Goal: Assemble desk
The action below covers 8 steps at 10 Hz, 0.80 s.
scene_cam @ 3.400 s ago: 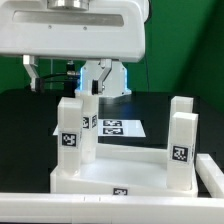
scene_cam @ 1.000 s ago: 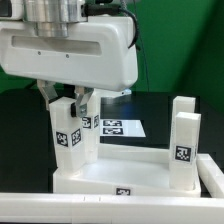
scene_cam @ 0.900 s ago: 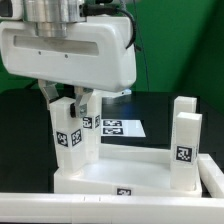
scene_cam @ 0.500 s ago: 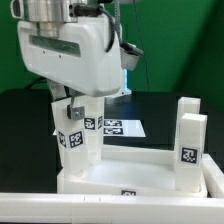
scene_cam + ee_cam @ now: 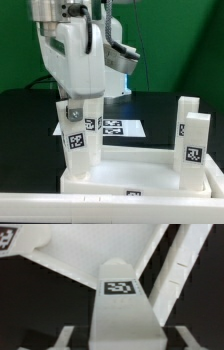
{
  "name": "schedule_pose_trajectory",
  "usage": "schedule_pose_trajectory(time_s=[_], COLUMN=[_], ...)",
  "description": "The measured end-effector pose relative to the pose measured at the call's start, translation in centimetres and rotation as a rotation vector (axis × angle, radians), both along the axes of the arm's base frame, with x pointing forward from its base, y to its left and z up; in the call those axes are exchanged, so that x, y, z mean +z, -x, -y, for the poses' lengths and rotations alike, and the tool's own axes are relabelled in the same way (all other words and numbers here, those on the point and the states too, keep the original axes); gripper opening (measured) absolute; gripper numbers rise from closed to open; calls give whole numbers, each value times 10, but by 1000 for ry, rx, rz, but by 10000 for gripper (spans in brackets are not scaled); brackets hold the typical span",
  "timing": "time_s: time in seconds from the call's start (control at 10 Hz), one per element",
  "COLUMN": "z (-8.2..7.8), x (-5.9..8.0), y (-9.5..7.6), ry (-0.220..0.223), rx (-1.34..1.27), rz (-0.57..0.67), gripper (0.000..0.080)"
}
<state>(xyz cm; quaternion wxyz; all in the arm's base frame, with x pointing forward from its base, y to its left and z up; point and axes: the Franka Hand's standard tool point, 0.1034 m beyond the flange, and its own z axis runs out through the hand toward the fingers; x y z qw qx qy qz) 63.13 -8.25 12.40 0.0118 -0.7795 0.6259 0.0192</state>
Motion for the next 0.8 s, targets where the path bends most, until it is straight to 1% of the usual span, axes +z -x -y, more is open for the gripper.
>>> schedule_pose_trajectory(time_s=[0.1, 0.3, 0.6, 0.8], z=[-1, -3, -13, -18], x=[0, -1, -1, -1], y=[0, -1, -4, -8], ry=[-1, -9, -27, -36], rx=[-65, -285, -628, -751], rz=[-2, 0, 31, 52], gripper=[290, 290, 290, 290])
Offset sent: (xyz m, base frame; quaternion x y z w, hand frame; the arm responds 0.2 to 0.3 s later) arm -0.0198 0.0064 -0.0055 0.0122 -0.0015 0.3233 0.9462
